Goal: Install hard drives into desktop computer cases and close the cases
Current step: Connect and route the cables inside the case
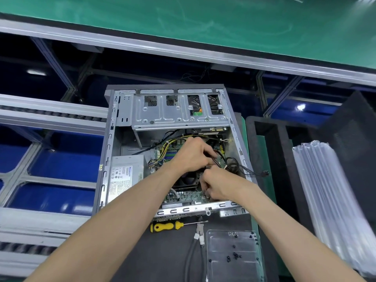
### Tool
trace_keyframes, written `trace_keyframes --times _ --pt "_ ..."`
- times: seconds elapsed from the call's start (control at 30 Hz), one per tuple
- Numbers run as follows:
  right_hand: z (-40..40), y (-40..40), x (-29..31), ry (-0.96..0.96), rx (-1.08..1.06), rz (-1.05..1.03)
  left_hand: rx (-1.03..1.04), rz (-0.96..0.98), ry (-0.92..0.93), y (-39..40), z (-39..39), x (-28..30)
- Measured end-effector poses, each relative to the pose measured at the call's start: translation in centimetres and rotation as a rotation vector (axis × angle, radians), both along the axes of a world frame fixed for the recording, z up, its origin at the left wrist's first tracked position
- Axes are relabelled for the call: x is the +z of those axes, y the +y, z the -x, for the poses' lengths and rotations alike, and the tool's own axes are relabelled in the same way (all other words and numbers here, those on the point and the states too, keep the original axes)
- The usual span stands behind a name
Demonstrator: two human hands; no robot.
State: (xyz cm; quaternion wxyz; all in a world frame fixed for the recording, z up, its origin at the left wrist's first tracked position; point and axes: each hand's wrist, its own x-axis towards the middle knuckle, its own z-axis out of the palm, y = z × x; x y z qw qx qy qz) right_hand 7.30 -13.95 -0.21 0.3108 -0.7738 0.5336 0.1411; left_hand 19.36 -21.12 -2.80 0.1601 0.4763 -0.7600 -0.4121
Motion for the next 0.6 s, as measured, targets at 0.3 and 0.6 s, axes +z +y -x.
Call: trace_keyframes --times 0.3,0.6 --pt "-0.3 -0.7 -0.1 -0.048 -0.036 0.063 0.014 -0.034 -0.071 0.2 -0.4 0.8" --pt "-0.3 -1.0 -1.0 -0.087 -0.138 0.009 -0.103 0.038 -0.267 0.6 -1.0 -0.2"
